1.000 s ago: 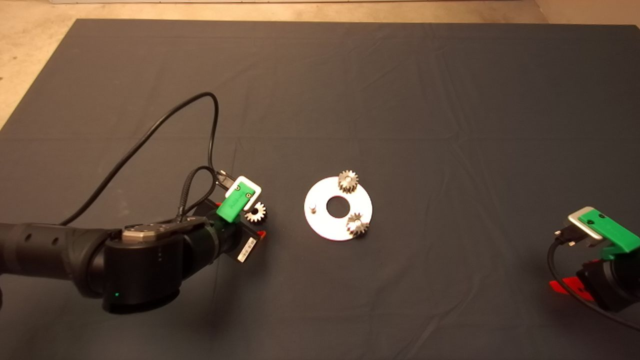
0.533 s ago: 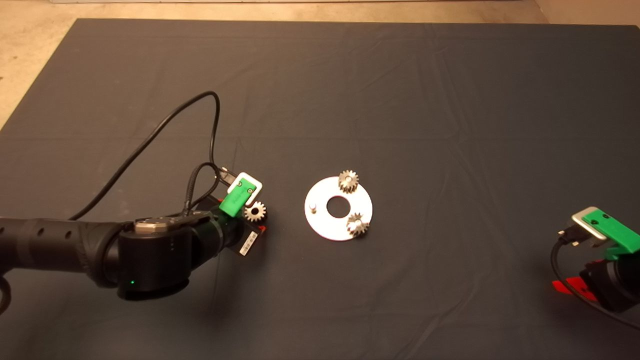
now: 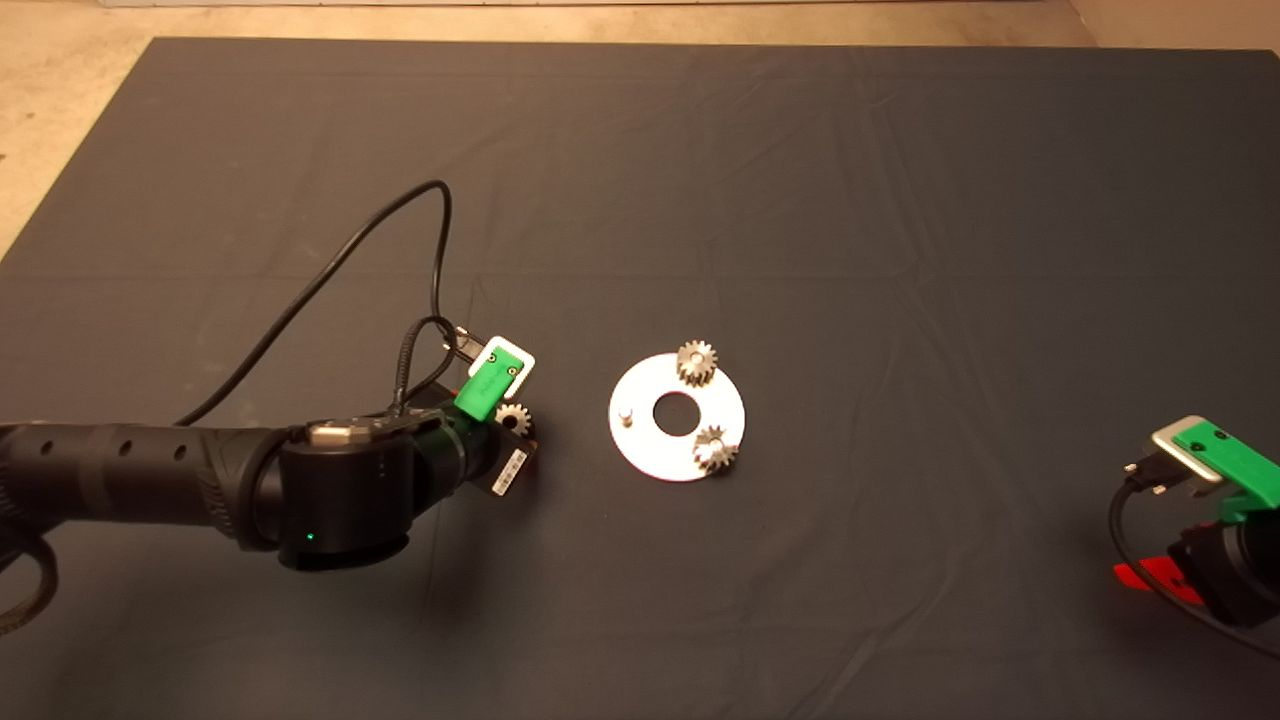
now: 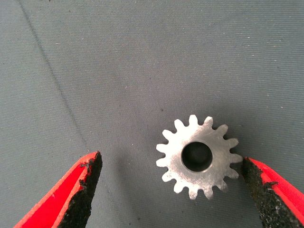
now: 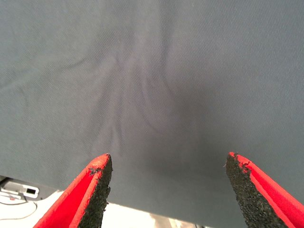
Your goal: Install three planetary gears onto the carrier pins
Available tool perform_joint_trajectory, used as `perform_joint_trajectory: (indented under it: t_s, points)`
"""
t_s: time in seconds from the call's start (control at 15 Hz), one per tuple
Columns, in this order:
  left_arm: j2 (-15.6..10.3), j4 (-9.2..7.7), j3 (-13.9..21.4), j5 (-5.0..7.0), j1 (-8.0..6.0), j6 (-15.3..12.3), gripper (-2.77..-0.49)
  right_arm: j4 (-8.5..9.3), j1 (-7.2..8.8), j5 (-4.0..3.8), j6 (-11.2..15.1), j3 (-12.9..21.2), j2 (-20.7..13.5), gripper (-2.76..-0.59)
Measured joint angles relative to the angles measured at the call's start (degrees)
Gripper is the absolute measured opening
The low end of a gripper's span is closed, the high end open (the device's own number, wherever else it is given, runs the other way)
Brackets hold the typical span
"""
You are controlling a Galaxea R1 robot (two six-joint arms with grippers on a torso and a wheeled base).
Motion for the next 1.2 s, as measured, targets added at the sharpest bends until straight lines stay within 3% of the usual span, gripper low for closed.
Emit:
perform_joint_trajectory:
  t_s: [0.27,0.93,1.2]
  points:
    - [0.0,0.05,-0.2,-0.02,0.22,0.0,-1.18,0.0,0.0,0.0,0.0,0.0,0.0,-1.6]
    - [0.0,0.02,-0.3,-0.05,0.37,-0.4,-1.6,0.01,0.0,0.01,-0.3,0.0,-0.5,-1.6]
    - [0.0,0.02,-0.3,-1.09,0.37,-1.4,-1.75,0.0,0.0,0.01,-0.5,0.0,-0.5,-1.6]
